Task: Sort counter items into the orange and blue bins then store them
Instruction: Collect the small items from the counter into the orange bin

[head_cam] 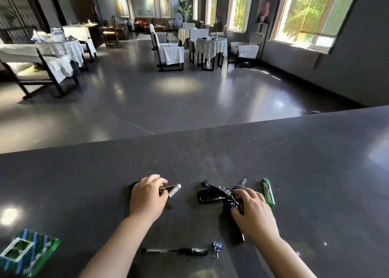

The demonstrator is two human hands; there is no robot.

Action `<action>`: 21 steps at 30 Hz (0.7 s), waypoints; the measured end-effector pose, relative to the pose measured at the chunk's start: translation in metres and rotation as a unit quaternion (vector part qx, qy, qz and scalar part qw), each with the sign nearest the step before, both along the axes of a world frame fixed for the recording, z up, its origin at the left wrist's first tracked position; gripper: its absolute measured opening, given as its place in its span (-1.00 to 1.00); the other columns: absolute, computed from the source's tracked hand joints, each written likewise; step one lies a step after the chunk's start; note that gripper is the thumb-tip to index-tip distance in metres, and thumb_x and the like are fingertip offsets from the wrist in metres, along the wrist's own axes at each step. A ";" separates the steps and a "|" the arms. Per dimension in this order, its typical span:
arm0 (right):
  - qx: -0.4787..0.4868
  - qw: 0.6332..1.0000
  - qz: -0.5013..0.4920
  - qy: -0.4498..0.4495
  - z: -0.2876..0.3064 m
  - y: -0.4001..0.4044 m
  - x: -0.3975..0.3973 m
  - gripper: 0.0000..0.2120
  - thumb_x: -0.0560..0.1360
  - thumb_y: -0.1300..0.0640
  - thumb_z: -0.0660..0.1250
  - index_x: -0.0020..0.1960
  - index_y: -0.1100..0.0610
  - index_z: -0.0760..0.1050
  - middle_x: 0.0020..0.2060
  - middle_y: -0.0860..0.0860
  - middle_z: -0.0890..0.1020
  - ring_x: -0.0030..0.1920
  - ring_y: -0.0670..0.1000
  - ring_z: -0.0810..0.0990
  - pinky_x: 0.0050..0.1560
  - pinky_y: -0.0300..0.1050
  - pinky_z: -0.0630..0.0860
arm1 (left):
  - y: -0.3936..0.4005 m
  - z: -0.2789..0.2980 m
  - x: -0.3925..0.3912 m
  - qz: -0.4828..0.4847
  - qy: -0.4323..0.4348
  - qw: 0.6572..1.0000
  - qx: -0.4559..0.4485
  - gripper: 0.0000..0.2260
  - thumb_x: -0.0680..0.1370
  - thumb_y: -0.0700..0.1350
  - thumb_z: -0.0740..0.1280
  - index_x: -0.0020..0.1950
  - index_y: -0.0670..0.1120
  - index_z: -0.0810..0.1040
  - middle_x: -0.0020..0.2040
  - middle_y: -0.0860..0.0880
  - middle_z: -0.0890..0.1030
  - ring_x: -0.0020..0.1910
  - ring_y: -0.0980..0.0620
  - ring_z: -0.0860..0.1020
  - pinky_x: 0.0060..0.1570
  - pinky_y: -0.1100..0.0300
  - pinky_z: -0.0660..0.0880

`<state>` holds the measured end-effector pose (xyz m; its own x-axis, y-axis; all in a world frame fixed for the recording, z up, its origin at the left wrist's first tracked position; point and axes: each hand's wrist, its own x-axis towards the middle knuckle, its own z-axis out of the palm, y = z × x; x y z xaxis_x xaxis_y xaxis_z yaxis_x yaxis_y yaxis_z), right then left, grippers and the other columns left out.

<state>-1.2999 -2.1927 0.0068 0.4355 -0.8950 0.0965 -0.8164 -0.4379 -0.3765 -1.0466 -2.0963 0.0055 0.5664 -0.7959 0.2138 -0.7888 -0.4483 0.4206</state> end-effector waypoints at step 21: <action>0.019 0.993 -0.080 -0.083 -0.002 0.027 0.011 -0.88 0.36 -0.03 0.51 -0.20 -0.05 0.59 -0.35 -0.15 0.53 -0.14 0.02 0.57 -0.25 -0.15 0.32 | 0.075 -0.006 0.002 0.081 0.145 0.986 -0.025 -0.70 0.36 -0.16 0.53 0.05 0.02 0.59 0.00 0.08 0.59 -0.01 0.08 0.53 -0.01 0.24 0.45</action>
<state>-1.2892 -2.1653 0.0051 0.2687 -0.9558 0.1197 -0.7998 -0.2906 -0.5252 -1.0443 -2.0208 -0.0008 0.7282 -0.6826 0.0612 -0.5517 -0.5309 0.6433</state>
